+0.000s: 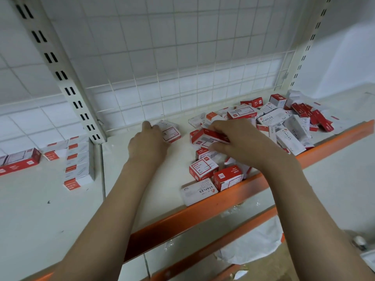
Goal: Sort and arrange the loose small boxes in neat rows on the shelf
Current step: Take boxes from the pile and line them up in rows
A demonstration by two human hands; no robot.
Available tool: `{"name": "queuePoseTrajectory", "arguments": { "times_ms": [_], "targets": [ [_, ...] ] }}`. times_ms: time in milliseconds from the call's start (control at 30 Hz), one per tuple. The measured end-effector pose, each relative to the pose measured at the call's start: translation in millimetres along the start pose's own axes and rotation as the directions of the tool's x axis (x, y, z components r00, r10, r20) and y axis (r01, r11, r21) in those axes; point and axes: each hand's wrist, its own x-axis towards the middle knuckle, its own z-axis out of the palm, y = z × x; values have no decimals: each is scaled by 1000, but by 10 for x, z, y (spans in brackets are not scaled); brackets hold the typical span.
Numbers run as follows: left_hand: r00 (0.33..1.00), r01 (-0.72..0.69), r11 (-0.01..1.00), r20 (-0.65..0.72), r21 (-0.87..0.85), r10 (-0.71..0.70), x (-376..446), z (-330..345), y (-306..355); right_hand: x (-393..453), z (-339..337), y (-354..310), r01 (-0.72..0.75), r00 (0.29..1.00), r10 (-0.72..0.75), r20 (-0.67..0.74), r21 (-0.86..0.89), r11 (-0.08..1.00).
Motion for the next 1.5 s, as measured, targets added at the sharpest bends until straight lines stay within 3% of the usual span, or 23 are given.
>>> {"name": "queuePoseTrajectory", "arguments": {
  "times_ms": [167,267,367,500,633,867,1033,1200,1500],
  "targets": [
    [980,-35,975,-200,-218,-9,-372,-305,-243,37,111,-336,65,998,-64,-16,100,993],
    [959,-82,945,-283,-316,-12,-646,-392,-472,74,237,-530,144,989,-141,-44,66,987],
    [941,-89,924,-335,-372,-44,-893,-439,-751,131,374,-741,174,984,-171,-45,73,982],
    [925,-87,910,-372,-405,-77,-1146,-511,-1168,181,559,-1115,159,987,-158,-24,209,965],
    [912,-64,890,-389,-450,-131,-1340,-614,-1594,192,706,-1537,87,993,-108,41,351,932],
    [919,1,884,-349,-468,-186,-1575,-714,-2266,251,1011,-2151,42,990,-98,101,449,893],
    [928,-11,883,-333,-468,-165,-1686,-760,-2655,271,1254,-2459,70,996,-83,17,374,925],
    [940,-20,885,-311,-465,-142,-1776,-791,-2915,250,1396,-2710,78,995,-48,-84,404,911],
    [933,-69,878,-343,-474,-112,-1838,-834,-3229,336,1493,-3046,94,983,-55,-176,223,970]
  ]
}}
